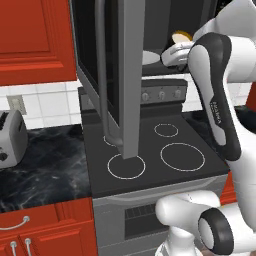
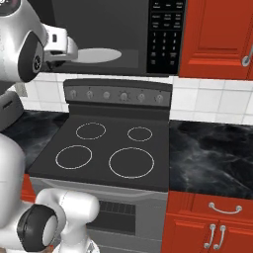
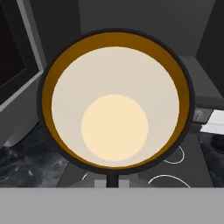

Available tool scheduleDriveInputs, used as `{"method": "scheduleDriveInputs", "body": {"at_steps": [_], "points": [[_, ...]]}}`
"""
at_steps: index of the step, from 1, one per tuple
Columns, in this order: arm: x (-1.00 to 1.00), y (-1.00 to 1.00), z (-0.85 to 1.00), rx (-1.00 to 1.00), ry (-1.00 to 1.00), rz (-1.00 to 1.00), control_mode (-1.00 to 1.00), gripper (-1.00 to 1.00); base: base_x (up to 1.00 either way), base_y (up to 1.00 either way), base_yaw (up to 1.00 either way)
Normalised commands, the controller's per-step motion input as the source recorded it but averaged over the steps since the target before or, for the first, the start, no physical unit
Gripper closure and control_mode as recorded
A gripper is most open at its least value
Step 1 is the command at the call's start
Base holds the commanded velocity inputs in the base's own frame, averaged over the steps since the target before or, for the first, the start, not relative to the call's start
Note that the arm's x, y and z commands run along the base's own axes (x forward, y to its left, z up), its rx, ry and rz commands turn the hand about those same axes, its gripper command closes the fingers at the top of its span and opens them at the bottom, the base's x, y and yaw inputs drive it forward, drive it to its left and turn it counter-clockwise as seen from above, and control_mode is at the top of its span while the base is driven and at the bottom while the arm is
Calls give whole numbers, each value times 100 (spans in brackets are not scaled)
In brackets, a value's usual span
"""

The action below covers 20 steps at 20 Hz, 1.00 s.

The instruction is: Pick the mug from the counter and place it inside the microwave. Then close the microwave.

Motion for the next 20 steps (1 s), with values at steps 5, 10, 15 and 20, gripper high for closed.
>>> {"method": "scheduleDriveInputs", "body": {"at_steps": [5,10,15,20], "points": [[73,0,0,-2,1,1,-100,100,0,0,0],[52,0,-2,-3,1,0,-100,100,0,0,0],[41,0,-1,-5,0,0,-100,100,0,0,0],[56,0,-11,-4,2,0,-100,100,0,0,0]]}}
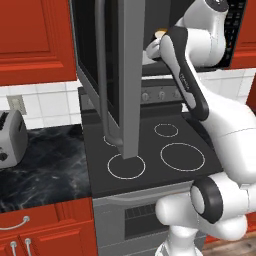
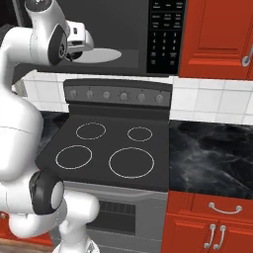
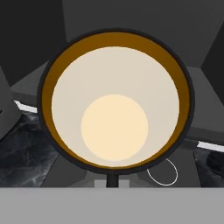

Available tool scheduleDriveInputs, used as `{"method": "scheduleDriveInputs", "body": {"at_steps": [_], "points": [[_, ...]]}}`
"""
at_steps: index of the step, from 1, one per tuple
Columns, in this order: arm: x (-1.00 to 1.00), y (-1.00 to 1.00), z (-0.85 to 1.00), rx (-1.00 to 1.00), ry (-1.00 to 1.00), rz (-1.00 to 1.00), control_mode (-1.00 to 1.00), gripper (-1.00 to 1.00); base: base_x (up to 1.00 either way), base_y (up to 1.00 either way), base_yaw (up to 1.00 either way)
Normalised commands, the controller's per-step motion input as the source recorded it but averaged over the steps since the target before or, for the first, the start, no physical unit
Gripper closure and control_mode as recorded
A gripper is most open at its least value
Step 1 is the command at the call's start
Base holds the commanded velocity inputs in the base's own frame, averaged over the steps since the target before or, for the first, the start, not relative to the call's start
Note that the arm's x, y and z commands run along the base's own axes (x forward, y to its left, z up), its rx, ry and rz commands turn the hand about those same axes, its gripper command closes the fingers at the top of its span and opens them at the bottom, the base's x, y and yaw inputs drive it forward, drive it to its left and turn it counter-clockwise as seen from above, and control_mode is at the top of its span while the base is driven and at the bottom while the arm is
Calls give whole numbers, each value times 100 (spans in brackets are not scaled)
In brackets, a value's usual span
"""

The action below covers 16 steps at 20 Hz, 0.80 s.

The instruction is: Pick the mug from the counter and place it inside the microwave. Then close the microwave.

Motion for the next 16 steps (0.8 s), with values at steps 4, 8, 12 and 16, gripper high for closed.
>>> {"method": "scheduleDriveInputs", "body": {"at_steps": [4,8,12,16], "points": [[55,0,-10,-3,4,0,-100,100,0,0,0],[51,0,-11,0,5,0,-100,100,0,0,0],[60,0,0,0,7,0,-100,100,0,0,0],[64,9,0,0,11,0,-100,100,0,0,0]]}}
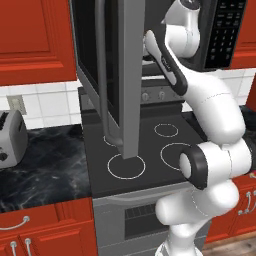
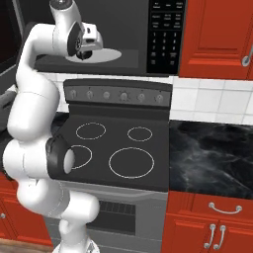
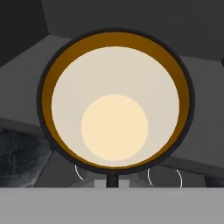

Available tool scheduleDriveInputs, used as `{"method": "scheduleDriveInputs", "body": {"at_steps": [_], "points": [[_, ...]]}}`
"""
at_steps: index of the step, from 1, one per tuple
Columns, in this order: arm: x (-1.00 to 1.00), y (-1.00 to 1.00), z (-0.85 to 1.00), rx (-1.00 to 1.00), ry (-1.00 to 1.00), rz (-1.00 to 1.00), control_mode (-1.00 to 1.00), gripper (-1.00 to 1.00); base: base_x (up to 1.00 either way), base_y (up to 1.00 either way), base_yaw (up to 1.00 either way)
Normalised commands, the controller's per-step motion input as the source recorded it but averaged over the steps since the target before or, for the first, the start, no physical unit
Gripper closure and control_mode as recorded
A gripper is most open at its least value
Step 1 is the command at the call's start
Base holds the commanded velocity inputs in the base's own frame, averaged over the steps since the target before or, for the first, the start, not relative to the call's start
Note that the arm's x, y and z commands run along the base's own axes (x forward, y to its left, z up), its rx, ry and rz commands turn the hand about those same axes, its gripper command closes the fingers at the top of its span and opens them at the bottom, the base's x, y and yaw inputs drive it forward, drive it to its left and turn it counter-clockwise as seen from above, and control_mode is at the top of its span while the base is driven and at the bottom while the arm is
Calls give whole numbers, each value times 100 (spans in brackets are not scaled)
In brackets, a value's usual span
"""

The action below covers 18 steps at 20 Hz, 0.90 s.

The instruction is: Pick the mug from the counter and place it inside the microwave. Then close the microwave.

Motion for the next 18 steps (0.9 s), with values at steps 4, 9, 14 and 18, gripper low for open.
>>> {"method": "scheduleDriveInputs", "body": {"at_steps": [4,9,14,18], "points": [[48,28,0,-1,10,0,-100,100,0,0,0],[37,30,0,0,5,0,-100,100,0,0,0],[19,7,-2,0,0,0,-100,100,0,0,0],[17,0,-15,0,0,0,-100,100,0,0,0]]}}
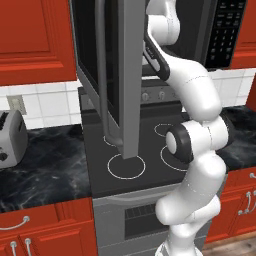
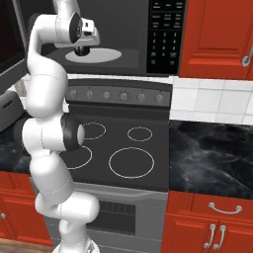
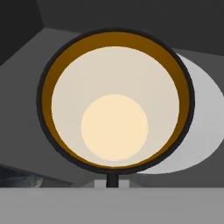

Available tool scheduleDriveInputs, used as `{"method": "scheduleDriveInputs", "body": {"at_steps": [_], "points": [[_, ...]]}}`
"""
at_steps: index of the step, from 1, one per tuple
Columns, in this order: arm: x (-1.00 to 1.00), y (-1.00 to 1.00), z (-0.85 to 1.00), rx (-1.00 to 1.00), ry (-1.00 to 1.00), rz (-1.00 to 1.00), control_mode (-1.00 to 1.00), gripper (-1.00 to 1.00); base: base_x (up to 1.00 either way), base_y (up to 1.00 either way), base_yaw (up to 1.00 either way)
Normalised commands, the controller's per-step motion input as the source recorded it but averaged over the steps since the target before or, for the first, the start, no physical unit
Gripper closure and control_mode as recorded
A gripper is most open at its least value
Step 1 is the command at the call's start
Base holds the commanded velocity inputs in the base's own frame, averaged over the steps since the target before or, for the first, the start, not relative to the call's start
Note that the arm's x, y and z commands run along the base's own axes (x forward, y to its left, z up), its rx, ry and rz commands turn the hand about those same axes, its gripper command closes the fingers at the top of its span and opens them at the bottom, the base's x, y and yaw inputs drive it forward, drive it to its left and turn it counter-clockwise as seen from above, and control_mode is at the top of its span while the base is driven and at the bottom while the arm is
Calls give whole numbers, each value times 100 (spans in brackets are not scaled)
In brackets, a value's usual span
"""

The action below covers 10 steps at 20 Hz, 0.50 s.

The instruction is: Pick the mug from the counter and place it inside the microwave. Then close the microwave.

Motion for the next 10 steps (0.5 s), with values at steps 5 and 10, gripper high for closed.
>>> {"method": "scheduleDriveInputs", "body": {"at_steps": [5,10], "points": [[6,0,-19,0,0,0,-100,100,0,0,0],[0,0,-28,0,0,0,-100,100,0,0,0]]}}
